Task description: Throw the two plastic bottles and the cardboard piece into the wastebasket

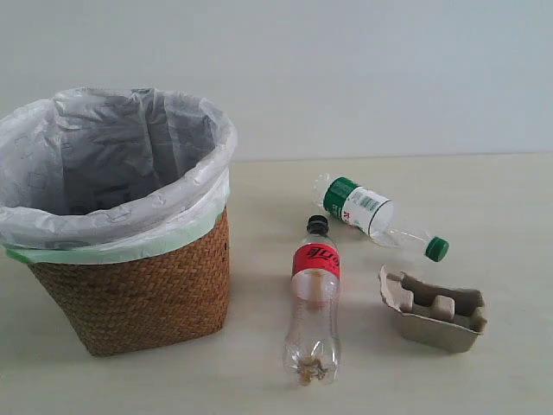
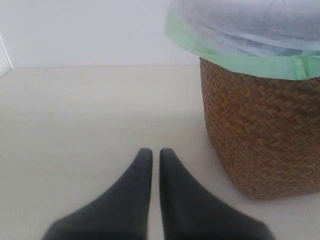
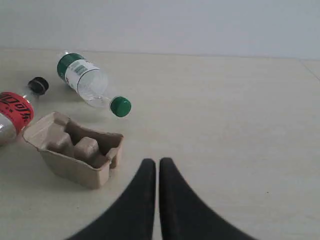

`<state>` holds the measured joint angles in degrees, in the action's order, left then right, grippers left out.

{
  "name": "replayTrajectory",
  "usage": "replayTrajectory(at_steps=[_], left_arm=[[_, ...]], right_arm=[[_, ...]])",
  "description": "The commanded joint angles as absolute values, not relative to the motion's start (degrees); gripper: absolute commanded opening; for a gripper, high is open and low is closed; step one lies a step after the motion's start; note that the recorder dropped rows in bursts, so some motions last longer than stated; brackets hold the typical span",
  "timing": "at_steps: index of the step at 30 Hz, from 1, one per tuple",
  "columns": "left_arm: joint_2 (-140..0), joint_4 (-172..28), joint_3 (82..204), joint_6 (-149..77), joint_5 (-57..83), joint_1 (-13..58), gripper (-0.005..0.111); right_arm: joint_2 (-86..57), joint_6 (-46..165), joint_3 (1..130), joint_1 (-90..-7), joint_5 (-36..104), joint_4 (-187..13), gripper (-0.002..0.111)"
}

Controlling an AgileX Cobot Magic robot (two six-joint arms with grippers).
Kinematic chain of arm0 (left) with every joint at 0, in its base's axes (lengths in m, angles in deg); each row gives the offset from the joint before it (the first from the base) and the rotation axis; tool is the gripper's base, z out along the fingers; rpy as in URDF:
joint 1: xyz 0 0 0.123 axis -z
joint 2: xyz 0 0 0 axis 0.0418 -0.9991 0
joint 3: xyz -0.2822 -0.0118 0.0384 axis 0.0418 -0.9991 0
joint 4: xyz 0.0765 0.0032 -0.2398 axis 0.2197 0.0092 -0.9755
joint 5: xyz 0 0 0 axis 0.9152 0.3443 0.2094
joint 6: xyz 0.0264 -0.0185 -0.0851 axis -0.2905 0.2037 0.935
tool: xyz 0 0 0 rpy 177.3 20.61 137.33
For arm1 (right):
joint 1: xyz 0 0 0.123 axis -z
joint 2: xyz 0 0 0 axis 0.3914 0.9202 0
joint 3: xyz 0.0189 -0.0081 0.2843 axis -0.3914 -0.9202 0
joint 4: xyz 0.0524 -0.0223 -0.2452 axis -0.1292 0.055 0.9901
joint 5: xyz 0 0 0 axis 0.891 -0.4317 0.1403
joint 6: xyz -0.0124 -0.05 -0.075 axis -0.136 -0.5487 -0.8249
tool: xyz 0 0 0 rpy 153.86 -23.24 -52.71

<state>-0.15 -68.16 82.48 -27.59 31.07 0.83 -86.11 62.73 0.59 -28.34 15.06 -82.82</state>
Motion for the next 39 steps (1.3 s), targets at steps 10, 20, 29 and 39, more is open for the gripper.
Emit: replayTrajectory(at_steps=[10, 20, 29, 39], left_arm=[[-0.04, -68.54, 82.33, -27.61, 30.6, 1.14, 0.005], [-0.04, -68.54, 82.33, -27.61, 30.6, 1.14, 0.005], [-0.04, -68.54, 82.33, -27.61, 30.6, 1.14, 0.005], [-0.04, -68.54, 82.33, -27.61, 30.6, 1.14, 0.005]], right_arm=[[-86.36, 62.57, 0.57, -28.29, 47.06, -82.14, 0.0], [-86.36, 73.34, 0.57, -28.29, 80.01, -82.34, 0.0], [-86.36, 73.1, 7.31, -28.29, 78.05, -83.02, 0.0], [-75.51, 72.81, 29.99, -28.29, 38.57, -84.69, 0.0]])
